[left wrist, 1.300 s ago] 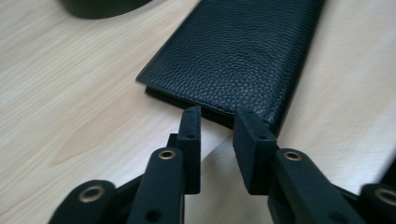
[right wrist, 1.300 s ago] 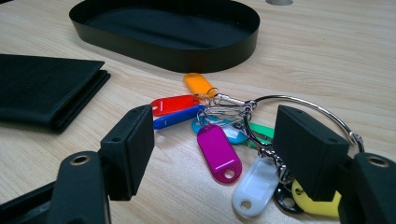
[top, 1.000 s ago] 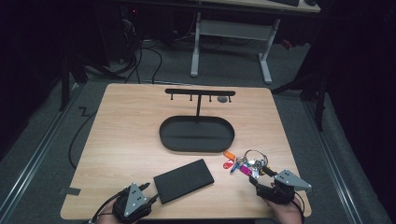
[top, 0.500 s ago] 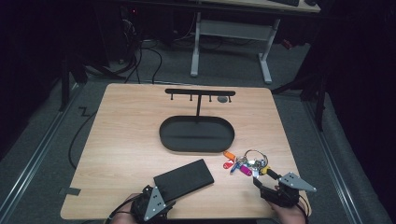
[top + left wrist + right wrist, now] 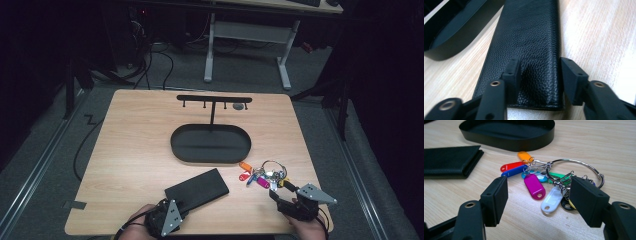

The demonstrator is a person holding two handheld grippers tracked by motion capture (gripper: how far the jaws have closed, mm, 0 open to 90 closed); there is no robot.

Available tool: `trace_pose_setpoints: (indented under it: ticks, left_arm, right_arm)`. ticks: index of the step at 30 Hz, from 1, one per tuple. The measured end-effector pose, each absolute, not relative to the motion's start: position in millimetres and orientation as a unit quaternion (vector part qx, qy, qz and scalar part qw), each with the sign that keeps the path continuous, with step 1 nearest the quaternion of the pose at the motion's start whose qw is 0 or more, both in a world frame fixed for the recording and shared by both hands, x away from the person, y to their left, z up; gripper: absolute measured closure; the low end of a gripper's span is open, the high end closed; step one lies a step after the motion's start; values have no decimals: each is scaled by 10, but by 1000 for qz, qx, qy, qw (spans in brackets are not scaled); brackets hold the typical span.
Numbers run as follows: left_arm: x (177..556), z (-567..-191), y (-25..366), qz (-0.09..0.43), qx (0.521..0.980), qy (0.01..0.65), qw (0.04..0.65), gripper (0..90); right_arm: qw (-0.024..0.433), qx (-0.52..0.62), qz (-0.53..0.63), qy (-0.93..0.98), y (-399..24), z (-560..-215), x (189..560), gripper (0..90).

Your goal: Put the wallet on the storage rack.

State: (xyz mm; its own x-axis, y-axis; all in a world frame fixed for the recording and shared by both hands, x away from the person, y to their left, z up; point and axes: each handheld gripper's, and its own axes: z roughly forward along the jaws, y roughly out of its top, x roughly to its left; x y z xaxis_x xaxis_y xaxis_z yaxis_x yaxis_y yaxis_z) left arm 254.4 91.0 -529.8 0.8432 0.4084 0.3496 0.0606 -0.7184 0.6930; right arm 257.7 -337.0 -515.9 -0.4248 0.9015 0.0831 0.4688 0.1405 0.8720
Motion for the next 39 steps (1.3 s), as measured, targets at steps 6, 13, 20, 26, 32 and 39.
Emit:
trace_pose_setpoints:
  ticks: [6,13,20,26,32,39]
  left_arm:
    - [2478,-5299,904,260,887,136,356,658]
    - [2473,-5284,933,256,882,142,370,693]
    - [2448,-5227,992,260,874,150,382,728]
    - [2444,-5179,1043,262,864,159,398,761]
    - [2454,-5136,1086,261,855,171,416,778]
    - [2462,-5092,1153,260,842,185,435,787]
  right_arm:
    - [240,486,451,709,-3398,-5159,2556,322]
    - [229,495,453,705,-3413,-5184,2569,328]
    - [231,496,454,703,-3423,-5180,2558,329]
    - [230,495,455,704,-3427,-5178,2557,331]
    - [231,495,455,703,-3435,-5175,2554,332]
    - [231,494,455,703,-3433,-5173,2554,333]
